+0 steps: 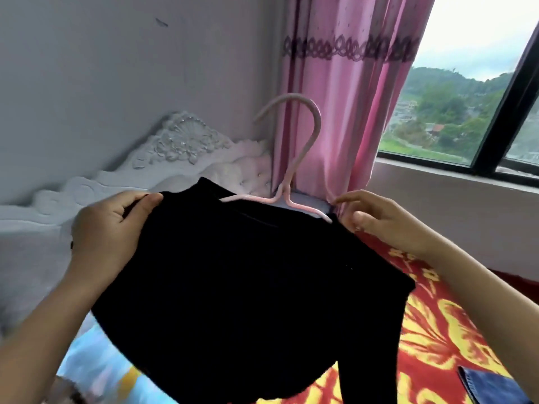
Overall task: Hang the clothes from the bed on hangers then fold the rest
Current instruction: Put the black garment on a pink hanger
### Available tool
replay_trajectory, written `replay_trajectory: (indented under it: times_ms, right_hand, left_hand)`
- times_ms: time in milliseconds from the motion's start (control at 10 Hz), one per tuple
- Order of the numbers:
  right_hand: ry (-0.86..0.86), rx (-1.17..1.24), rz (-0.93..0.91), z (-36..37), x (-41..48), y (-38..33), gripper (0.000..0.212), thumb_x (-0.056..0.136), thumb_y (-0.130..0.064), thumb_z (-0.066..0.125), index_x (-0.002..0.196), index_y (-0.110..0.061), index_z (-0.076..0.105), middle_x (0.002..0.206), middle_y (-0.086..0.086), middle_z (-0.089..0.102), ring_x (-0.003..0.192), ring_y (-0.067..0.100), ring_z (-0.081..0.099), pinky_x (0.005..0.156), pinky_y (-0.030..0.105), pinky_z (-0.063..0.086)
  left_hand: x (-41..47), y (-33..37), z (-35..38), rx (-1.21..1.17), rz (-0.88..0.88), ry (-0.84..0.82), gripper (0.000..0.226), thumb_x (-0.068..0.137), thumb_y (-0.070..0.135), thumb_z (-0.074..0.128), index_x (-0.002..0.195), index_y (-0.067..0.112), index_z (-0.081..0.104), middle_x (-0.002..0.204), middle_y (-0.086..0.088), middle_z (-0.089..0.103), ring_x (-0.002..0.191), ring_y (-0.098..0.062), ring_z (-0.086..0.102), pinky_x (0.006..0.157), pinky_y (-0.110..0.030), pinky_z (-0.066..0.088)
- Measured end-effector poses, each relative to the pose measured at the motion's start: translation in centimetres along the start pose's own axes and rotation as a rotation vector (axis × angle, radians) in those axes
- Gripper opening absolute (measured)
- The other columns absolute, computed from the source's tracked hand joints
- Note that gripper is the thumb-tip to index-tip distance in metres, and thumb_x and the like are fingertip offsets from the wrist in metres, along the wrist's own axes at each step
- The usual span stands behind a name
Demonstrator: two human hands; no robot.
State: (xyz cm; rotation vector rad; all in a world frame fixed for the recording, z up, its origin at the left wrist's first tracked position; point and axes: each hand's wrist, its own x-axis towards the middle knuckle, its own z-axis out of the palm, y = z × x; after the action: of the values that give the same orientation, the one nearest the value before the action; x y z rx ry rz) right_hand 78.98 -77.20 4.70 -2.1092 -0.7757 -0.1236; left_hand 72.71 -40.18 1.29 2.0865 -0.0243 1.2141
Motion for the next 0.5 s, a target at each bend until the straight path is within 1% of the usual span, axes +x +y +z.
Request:
replay_trajectory:
  times_ms: [100,200,300,400,500]
  right_hand:
    - [-0.217,0.071,0.082,-0.3,-2.0,2.6,0.074,0.070,-0.068,0.058,0.118,-0.010,0.059,0.091,-0.006,0.070,0.084,0.003,0.062,0.080,0.018,0.048]
    - [-0.314,0.134,0.090,1.5,-2.7,4.6,0.051,0.072,-0.050,0.067,0.103,-0.010,0.067,0.089,0.004,0.066,0.082,0.010,0.060,0.077,0.026,0.047]
    - [-0.165,0.227,0.047,3.7,-2.5,4.6,0.007,0.076,-0.019,0.068,0.076,-0.015,0.074,0.067,-0.004,0.064,0.066,0.006,0.058,0.065,0.019,0.045]
    - [-0.168,0.206,-0.023,5.6,-2.3,3.6,0.026,0.082,-0.007,0.065,0.058,-0.016,0.068,0.051,-0.010,0.054,0.050,-0.004,0.047,0.053,0.011,0.037]
    - [-0.159,0.301,-0.049,8.6,-1.4,0.8,0.033,0.084,-0.012,0.062,0.053,-0.004,0.055,0.050,-0.009,0.046,0.049,0.000,0.041,0.050,0.015,0.035]
  left_hand:
    - [-0.1,-1.5,-3.5,0.090,-0.070,0.084,0.042,0.079,0.065,0.047,0.100,0.032,0.064,0.088,0.001,0.072,0.085,-0.022,0.065,0.078,-0.032,0.049]
    - [-1.0,-2.3,-6.7,0.130,-0.114,0.161,0.053,0.076,0.075,0.048,0.098,0.029,0.062,0.084,-0.009,0.071,0.080,-0.031,0.066,0.076,-0.048,0.053]
    - [-2.7,-2.1,-10.7,0.175,-0.168,0.204,0.054,0.076,0.076,0.049,0.097,0.028,0.062,0.077,0.000,0.071,0.073,-0.021,0.067,0.071,-0.040,0.055]
    - [-5.8,-1.0,-15.2,0.292,-0.221,0.173,0.046,0.078,0.073,0.044,0.092,0.030,0.054,0.074,0.006,0.064,0.056,0.006,0.054,0.055,-0.012,0.041]
    - [-10.3,1.6,-19.5,0.470,-0.204,0.193,0.049,0.083,0.064,0.039,0.094,0.019,0.054,0.075,-0.011,0.063,0.063,-0.010,0.053,0.060,-0.025,0.040]
